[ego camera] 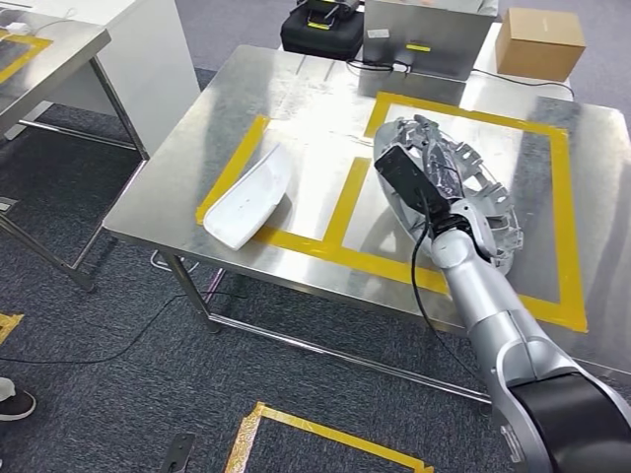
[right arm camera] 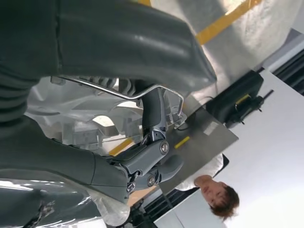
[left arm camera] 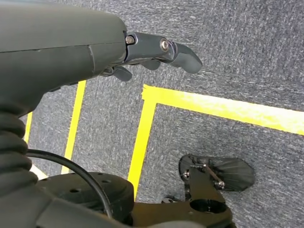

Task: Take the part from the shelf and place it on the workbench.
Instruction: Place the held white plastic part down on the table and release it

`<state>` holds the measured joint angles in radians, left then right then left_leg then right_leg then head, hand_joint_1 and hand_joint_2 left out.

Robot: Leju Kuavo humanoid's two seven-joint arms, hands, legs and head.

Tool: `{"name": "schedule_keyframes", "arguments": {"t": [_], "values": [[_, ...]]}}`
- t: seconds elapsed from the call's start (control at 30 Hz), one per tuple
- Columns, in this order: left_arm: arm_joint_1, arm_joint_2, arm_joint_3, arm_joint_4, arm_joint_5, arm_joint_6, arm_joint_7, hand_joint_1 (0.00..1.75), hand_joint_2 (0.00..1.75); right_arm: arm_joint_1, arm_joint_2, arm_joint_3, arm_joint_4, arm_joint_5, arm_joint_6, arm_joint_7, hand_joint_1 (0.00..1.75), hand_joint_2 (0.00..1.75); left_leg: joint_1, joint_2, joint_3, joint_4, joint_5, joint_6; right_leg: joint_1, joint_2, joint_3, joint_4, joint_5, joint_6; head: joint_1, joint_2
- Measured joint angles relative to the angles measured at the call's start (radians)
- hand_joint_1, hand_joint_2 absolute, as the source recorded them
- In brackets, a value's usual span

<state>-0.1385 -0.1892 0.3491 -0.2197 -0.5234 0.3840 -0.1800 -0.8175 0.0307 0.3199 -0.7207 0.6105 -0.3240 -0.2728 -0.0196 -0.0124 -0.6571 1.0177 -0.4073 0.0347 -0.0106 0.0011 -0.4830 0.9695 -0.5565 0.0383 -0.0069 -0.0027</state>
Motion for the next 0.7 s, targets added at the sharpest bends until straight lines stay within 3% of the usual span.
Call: {"name": "schedule_keyframes", "arguments": {"t": [0.7], "values": [[0.0, 0.004, 0.018, 0.0, 0.012, 0.0, 0.003, 0.0, 0.0, 0.031, 0.003, -0.043, -0.089, -0.054, 0.001, -0.03, 0.0, 0.0, 0.0, 0.0, 0.0, 0.0, 0.0, 0.0, 0.0, 0.0, 0.0, 0.0, 0.001, 0.0, 0.0, 0.0]]}}
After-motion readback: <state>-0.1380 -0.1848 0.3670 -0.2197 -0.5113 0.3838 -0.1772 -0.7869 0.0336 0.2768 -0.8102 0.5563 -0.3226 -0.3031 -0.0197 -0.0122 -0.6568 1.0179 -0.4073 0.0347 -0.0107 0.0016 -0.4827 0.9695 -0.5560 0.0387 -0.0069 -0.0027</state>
